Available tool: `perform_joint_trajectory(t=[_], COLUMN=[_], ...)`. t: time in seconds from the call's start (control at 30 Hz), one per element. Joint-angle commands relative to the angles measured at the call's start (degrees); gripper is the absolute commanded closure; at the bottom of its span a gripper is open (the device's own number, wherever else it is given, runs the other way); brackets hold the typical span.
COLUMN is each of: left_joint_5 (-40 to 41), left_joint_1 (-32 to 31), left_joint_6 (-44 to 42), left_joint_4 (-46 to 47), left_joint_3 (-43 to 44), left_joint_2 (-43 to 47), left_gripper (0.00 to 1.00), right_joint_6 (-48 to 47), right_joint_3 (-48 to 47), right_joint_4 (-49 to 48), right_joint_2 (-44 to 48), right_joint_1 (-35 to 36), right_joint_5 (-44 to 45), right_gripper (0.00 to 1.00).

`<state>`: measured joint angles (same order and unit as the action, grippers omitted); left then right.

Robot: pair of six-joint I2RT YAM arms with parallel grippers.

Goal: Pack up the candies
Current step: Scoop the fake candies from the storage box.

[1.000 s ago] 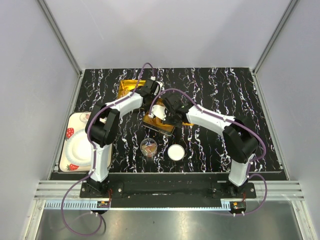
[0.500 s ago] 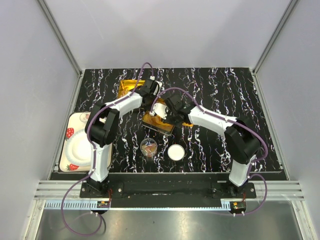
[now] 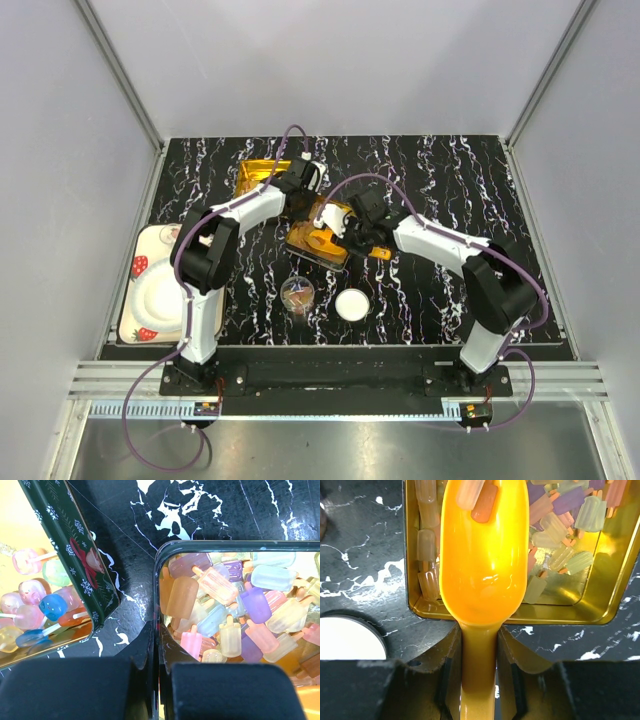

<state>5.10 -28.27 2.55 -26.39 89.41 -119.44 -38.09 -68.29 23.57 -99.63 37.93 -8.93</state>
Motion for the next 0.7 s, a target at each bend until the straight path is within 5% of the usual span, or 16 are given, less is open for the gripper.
perform_joint_trajectory(t=[0.0,0.4,0.67], left_joint_5=[-1.9,-1.6,-1.1], left_joint_1=[-0.6,-0.6,-0.2], left_joint_6=[1.4,1.5,1.8], left_joint_4=[4.8,4.9,4.9], left_joint_3=[0.8,0.7,0.8], left_joint_2=[1.3,1.1,1.2], left_gripper=[1.00,1.00,1.00], right_joint_6=[2.0,2.9,-2.0], right_joint_3=[1.1,4.3,1.2], right_joint_4=[-2.5,-6.4,5.8], right_joint_2=[1.5,8.7,14.6], right_joint_1=[-2.2,-6.5,-7.3], right_joint_5=[-7.4,-12.7,-15.6], right_gripper=[1.00,1.00,1.00])
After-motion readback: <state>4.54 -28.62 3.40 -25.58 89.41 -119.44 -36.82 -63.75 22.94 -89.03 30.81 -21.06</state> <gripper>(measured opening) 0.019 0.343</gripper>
